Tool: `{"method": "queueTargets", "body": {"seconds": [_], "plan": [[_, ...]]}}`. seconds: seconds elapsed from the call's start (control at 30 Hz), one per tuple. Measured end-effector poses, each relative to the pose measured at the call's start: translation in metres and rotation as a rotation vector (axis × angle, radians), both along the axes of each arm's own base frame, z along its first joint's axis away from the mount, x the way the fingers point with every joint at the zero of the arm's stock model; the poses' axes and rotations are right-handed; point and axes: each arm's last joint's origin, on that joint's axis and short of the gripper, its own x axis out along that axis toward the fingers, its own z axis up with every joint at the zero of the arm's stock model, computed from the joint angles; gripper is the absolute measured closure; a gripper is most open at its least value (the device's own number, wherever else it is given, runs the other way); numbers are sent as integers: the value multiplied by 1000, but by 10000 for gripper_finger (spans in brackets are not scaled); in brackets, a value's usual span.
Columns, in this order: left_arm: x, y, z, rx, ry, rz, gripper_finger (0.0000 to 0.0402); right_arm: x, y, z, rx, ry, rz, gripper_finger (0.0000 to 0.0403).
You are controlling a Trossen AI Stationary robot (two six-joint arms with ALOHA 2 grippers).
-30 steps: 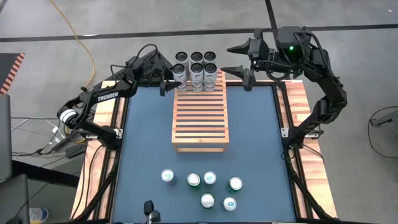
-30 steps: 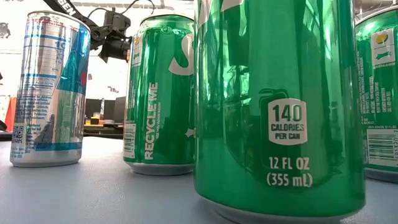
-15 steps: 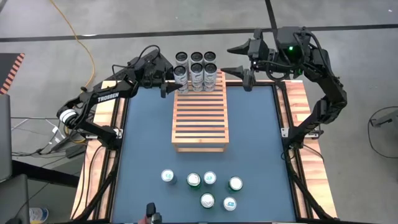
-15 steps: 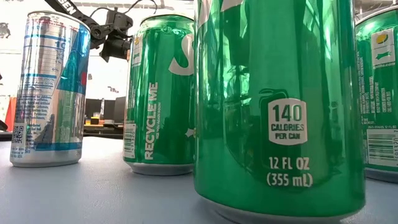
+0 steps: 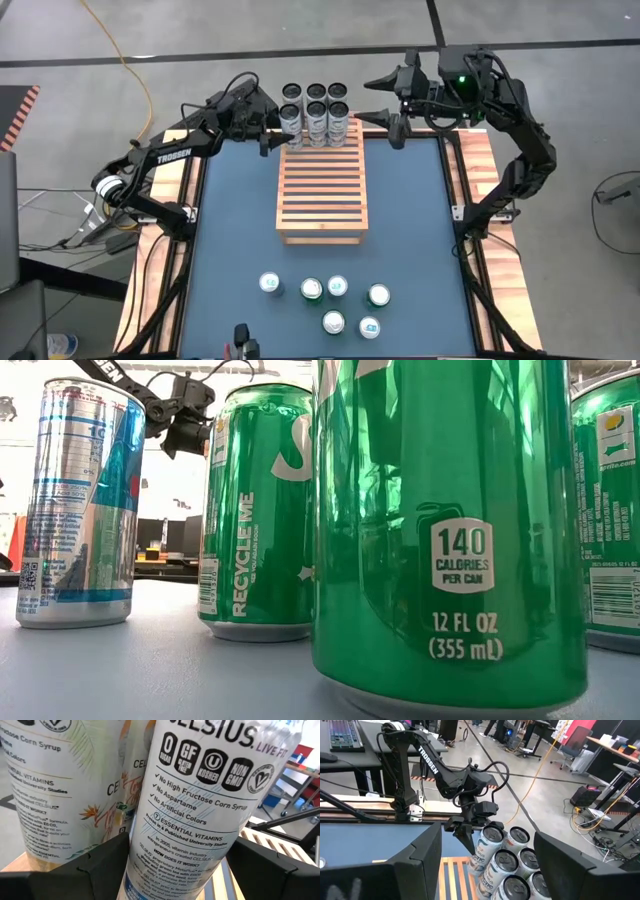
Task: Place canned beverage on shelf
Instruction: Put the white blue soda can on the shelf aligned to the other white blue soda can
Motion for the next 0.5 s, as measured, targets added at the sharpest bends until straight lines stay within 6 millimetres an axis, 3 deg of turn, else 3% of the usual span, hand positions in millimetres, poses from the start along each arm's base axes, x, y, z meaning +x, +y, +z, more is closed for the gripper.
{"method": "queueTargets", "body": {"seconds": [0.17, 0.5], "plan": [[2, 2, 7, -16, 14, -6, 92, 6, -2, -4, 6, 21, 0, 132], [2, 2, 8, -41, 95, -19, 38, 8, -2, -5, 6, 27, 1, 132]]}}
